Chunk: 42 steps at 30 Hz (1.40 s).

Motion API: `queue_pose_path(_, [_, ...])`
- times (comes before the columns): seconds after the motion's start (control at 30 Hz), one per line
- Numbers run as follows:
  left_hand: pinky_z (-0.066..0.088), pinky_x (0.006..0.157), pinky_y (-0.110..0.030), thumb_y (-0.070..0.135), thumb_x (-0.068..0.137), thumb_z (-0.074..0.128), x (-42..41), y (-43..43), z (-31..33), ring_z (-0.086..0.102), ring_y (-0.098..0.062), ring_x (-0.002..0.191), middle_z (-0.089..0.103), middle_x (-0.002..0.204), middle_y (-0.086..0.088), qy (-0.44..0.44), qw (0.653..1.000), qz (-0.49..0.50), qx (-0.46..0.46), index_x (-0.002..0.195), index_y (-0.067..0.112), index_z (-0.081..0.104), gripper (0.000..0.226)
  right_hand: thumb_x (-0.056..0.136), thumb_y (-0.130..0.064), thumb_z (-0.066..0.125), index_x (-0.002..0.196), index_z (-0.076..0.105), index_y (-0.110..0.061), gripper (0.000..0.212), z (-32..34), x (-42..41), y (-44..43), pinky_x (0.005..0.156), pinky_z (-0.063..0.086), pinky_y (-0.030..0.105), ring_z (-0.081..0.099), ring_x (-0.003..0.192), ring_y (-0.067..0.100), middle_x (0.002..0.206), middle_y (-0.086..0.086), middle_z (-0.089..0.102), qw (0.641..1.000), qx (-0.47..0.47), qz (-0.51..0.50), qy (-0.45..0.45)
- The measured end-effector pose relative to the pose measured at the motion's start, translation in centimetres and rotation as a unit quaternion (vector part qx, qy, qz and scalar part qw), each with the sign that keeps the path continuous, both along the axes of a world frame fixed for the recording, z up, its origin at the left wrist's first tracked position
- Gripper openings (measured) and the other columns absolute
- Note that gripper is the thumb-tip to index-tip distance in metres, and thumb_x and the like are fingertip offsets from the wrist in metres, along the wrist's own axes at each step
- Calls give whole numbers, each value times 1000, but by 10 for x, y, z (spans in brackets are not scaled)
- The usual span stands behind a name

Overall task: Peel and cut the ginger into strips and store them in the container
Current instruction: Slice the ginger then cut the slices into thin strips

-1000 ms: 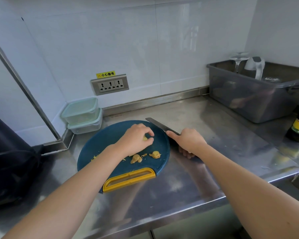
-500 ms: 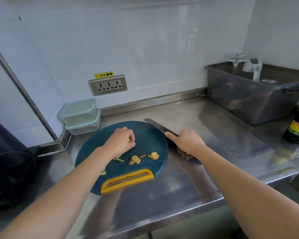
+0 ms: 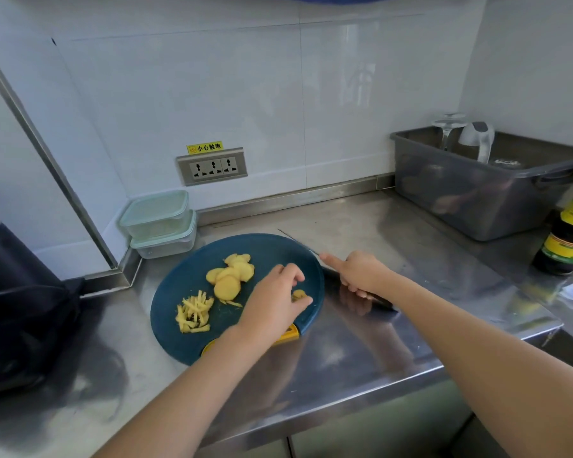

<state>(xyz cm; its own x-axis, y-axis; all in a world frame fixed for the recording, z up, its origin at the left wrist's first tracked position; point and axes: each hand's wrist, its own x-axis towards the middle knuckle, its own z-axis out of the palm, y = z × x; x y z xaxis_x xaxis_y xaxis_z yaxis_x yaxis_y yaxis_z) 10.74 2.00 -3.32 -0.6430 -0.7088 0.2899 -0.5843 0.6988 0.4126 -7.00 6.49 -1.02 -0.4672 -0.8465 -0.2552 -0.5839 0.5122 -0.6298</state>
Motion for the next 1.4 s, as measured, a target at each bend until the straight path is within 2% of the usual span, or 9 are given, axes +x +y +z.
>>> queue_pose_path(0.13, [50, 78, -28, 25, 85, 68, 0, 6, -13, 58, -13, 80, 53, 103, 3, 32, 999, 35, -6, 106, 17, 54, 26, 92, -70, 34, 61, 47, -14, 65, 5, 9, 15, 42, 34, 21, 36, 35, 15, 45, -2, 44, 993, 22, 18, -116])
queue_pose_path(0.23, [49, 78, -26, 24, 86, 66, 0, 7, -17, 58, -12, 84, 54, 103, 4, 41, 998, 37, -15, 104, 17, 55, 23, 92, -71, 34, 63, 46, -15, 64, 12, 14, 27, 38, 31, 20, 34, 37, 13, 49, -1, 41, 980, 53, 22, -192])
queue_pose_path(0.43, [45, 72, -16, 22, 84, 68, 3, 6, -20, 52, -5, 77, 53, 94, 7, 72, 997, 35, -11, 96, 18, 57, 17, 93, -70, 35, 65, 43, -16, 61, 17, 21, 42, 36, 29, 20, 32, 37, 12, 50, -2, 38, 967, 101, 35, -232])
queue_pose_path(0.6, [47, 70, -18, 17, 84, 68, 3, 3, -20, 52, -5, 73, 51, 90, 9, 80, 997, 9, -5, 93, 17, 57, 15, 93, -69, 35, 62, 43, -16, 62, 13, 31, 50, 36, 28, 20, 31, 35, 11, 47, -2, 38, 961, 120, 14, -249])
queue_pose_path(0.7, [50, 73, -26, 13, 84, 68, 5, -1, -18, 55, -8, 75, 53, 90, 7, 78, 997, -19, -9, 94, 14, 61, 12, 93, -69, 34, 61, 42, -16, 62, 13, 36, 53, 35, 27, 19, 29, 35, 11, 47, -3, 36, 948, 130, -2, -291])
queue_pose_path(0.8, [50, 74, -26, 12, 85, 67, 8, -4, -19, 57, -9, 77, 56, 90, 5, 72, 996, -42, -20, 94, 13, 66, 9, 94, -67, 33, 61, 41, -17, 61, 14, 43, 58, 34, 27, 18, 29, 33, 10, 45, -3, 35, 931, 133, -24, -338])
queue_pose_path(1.0, [50, 73, -25, 11, 82, 70, 10, -4, -24, 61, -13, 78, 63, 90, 0, 89, 993, -57, -45, 88, 10, 71, 6, 94, -69, 32, 61, 41, -17, 62, 16, 48, 62, 34, 27, 19, 29, 33, 11, 45, -3, 35, 929, 137, -35, -342])
queue_pose_path(1.23, [40, 70, -13, 11, 79, 74, 9, -2, -23, 58, -6, 73, 65, 84, 1, 99, 992, -51, -62, 84, 11, 72, 6, 94, -68, 34, 62, 41, -16, 61, 22, 50, 61, 35, 27, 19, 29, 34, 11, 47, -2, 35, 942, 124, -34, -309])
queue_pose_path(1.4, [35, 66, -9, 13, 80, 73, 9, 0, -24, 59, -9, 72, 63, 83, 0, 84, 994, -38, -64, 83, 10, 70, 5, 94, -68, 33, 62, 41, -16, 62, 26, 53, 62, 35, 26, 19, 28, 34, 11, 46, -2, 35, 948, 121, -34, -292])
